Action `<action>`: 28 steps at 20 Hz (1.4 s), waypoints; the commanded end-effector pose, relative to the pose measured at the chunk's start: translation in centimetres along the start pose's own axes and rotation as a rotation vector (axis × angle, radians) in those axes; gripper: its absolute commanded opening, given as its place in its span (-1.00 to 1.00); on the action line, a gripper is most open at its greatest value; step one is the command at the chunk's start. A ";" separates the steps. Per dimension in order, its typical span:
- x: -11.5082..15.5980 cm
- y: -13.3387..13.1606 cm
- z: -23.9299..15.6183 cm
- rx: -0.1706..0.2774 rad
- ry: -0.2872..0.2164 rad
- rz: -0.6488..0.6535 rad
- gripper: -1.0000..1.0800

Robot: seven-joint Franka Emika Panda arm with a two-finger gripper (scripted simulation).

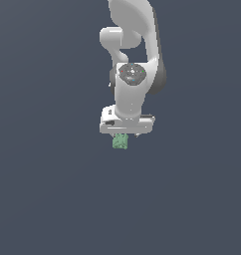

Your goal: Pick up the object and move it to a goal position.

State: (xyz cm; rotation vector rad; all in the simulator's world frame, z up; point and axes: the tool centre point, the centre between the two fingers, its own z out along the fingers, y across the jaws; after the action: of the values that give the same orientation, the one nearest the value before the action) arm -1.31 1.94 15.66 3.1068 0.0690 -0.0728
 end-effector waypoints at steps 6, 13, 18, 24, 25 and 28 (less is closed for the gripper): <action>0.1 1.7 -0.2 -0.005 0.009 0.038 0.92; 0.2 3.4 -0.4 -0.011 0.018 0.075 0.92; -0.1 3.3 0.2 -0.007 0.021 0.079 0.92; -1.2 2.7 2.2 0.007 0.028 0.091 0.92; -1.5 2.6 2.6 0.010 0.029 0.093 0.92; -2.5 2.2 4.1 0.019 0.034 0.104 0.92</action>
State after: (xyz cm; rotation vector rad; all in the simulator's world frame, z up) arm -3.30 -0.66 12.48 3.1200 -0.0842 -0.0210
